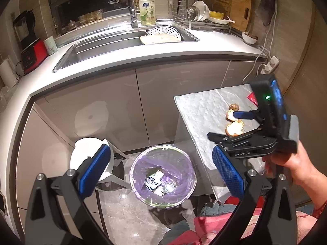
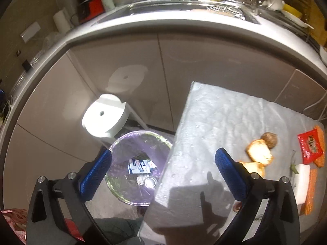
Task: Collect trash
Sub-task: 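Move both tools back over the table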
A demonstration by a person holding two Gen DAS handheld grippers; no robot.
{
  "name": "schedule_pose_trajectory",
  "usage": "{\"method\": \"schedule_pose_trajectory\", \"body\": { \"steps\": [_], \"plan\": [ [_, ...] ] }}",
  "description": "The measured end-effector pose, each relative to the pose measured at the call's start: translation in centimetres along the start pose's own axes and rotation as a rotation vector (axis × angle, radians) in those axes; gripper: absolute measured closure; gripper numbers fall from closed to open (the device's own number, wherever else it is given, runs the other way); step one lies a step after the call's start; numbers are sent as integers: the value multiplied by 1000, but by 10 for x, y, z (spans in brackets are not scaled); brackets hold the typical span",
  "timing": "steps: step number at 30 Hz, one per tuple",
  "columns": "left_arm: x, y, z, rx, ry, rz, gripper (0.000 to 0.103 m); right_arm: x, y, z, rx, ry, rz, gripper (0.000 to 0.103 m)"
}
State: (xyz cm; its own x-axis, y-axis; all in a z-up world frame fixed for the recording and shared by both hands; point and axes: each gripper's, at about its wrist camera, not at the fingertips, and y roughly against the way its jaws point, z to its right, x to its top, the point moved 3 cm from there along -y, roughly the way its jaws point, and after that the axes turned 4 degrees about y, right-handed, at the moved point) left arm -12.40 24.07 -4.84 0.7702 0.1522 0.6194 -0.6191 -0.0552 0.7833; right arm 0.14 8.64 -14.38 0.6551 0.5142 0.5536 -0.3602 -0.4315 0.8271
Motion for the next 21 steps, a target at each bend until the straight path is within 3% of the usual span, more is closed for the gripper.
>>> {"method": "schedule_pose_trajectory", "body": {
  "steps": [5,9,21],
  "plan": [
    [8,-15,26,-42,-34,-11,8,-7,66,56,-116,-86,98,2],
    [13,-36,59,-94,-79,-36,8,-25,101,106,-194,-170,118,2],
    [13,-140,174,-269,-255,-125,8,-87,144,196,-315,-322,98,2]
  ]
}}
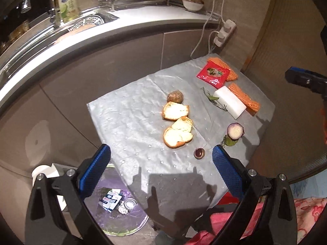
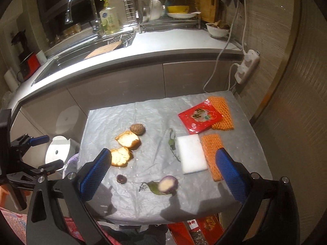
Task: Collect trash
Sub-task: 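Move both tools back over the table, then grasp a bread slice with the left tool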
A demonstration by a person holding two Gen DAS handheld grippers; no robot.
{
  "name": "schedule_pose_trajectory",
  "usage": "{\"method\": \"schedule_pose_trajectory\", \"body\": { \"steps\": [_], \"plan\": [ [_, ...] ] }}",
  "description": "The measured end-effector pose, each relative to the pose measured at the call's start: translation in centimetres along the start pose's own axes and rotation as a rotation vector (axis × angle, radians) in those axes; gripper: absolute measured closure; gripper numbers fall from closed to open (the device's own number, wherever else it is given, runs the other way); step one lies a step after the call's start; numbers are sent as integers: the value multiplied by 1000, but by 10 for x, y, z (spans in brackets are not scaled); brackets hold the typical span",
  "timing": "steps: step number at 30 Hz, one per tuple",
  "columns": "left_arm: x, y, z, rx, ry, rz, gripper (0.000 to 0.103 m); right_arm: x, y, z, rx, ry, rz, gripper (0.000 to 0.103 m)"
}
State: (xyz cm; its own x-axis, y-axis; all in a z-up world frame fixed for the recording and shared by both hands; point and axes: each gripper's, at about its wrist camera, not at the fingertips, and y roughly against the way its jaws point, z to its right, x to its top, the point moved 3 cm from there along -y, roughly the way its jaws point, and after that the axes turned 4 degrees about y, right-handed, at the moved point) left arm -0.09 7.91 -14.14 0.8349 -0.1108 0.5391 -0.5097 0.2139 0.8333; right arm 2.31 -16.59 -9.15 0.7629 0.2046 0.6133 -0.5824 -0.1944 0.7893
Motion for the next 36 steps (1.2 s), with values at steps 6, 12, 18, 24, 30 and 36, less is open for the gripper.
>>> {"method": "schedule_pose_trajectory", "body": {
  "steps": [6,12,18,24,30,36],
  "plan": [
    [10,-71,18,-81,-9,-82,8,-9,0,36,-42,-19,-35,2],
    [18,-132,27,-44,-13,-162,8,-16,-8,64,-44,-50,-76,2],
    [22,-164,39,9,-54,-214,17,-18,-23,75,-21,-57,-106,2],
    [23,-177,43,29,-56,-251,49,-15,-34,81,3,-48,-115,2],
    [31,-162,40,-54,-8,-260,94,-11,-47,82,44,-49,-115,2],
    [23,-147,36,-45,3,-247,98,-6,-63,68,110,-25,-122,2]
  ]
}}
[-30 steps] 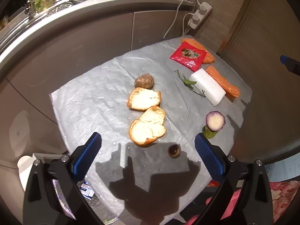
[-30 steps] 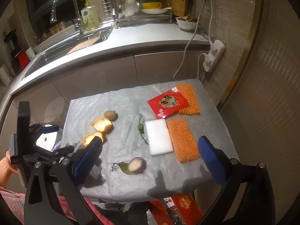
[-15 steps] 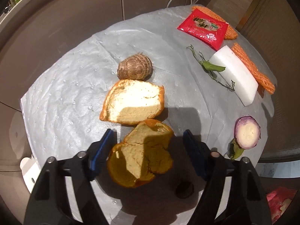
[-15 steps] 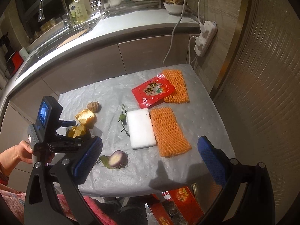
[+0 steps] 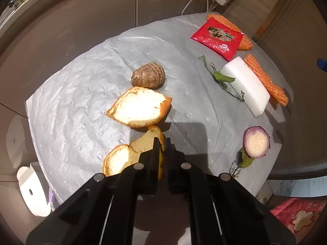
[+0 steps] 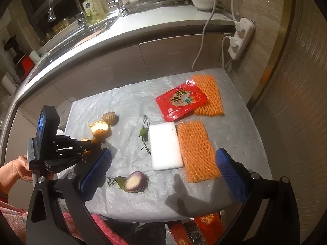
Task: Collect trash
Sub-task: 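Grasp a bread slice with the left tool, then grasp the other bread slice with the right tool while the left tool lifts its bread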
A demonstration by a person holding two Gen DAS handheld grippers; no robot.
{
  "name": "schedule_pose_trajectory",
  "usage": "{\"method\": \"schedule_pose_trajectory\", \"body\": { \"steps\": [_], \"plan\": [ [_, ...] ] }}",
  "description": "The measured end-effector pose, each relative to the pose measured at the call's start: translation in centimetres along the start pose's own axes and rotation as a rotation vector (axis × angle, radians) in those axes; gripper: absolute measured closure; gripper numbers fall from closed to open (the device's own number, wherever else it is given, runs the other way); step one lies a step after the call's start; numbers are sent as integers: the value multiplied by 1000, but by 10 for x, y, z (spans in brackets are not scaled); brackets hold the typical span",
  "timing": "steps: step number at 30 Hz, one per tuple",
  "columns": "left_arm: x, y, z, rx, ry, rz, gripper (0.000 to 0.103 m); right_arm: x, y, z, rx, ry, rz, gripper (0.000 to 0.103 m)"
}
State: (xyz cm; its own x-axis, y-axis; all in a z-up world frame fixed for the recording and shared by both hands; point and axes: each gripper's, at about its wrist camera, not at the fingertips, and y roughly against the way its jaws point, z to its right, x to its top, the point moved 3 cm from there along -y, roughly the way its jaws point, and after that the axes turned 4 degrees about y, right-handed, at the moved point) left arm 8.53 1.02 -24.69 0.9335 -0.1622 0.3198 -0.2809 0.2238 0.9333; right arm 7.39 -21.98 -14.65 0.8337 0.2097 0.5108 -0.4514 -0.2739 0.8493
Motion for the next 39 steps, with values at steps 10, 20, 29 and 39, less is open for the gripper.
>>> {"method": "schedule_pose_trajectory", "body": {
  "steps": [10,20,29,39],
  "plan": [
    [-12,99,-5,-38,105,151,98,14,-73,-76,176,193,-45,2],
    [-43,171,-31,27,255,261,98,19,-169,-153,195,413,-141,7],
    [-63,180,-56,65,329,269,98,12,-198,-164,110,435,-199,35],
    [-81,185,-82,65,372,276,98,16,-182,-162,123,380,-187,73]
  ]
}}
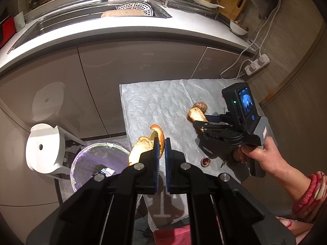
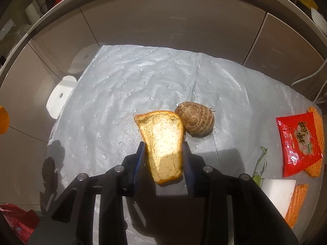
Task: Collect trash
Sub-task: 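Carry the bread over the bin with the left tool while the right tool carries its bread toward it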
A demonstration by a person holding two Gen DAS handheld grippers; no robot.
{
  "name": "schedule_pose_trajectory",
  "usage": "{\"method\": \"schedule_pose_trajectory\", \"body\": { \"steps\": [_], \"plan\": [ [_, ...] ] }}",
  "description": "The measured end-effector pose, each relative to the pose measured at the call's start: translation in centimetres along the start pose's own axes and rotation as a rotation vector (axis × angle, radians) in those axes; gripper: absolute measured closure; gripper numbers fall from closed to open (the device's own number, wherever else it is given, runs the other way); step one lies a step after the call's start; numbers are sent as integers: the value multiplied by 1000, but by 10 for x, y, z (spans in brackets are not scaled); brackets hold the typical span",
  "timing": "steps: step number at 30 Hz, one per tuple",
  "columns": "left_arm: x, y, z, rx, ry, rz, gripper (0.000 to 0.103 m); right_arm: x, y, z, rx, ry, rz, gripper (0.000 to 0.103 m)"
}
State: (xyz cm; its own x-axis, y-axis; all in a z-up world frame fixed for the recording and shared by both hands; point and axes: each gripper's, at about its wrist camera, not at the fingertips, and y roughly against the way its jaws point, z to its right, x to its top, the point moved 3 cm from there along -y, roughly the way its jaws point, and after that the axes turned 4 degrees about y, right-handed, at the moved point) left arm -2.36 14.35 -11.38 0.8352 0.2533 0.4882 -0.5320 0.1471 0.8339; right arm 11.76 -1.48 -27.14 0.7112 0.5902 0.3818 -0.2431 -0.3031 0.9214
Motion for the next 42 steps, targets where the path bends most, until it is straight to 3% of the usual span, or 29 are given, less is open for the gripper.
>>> {"method": "schedule_pose_trajectory", "body": {
  "steps": [8,17,28,36,38,41,42],
  "plan": [
    [-7,11,-35,10,33,15,98,-3,29,-5,41,-69,40,78],
    [-28,8,-84,35,43,-24,98,9,112,-52,116,-73,174,78],
    [-82,-90,-133,77,-28,-186,98,19,189,-105,129,-54,209,78],
    [-118,-160,-151,122,-118,-301,97,17,218,-127,83,-43,214,77],
    [-122,-167,-152,123,-121,-316,89,16,222,-132,77,-41,215,77],
    [-123,-165,-154,133,-113,-302,51,14,221,-137,80,-41,210,77],
    [-123,-161,-154,141,-119,-282,48,14,221,-139,81,-41,207,78]
  ]
}}
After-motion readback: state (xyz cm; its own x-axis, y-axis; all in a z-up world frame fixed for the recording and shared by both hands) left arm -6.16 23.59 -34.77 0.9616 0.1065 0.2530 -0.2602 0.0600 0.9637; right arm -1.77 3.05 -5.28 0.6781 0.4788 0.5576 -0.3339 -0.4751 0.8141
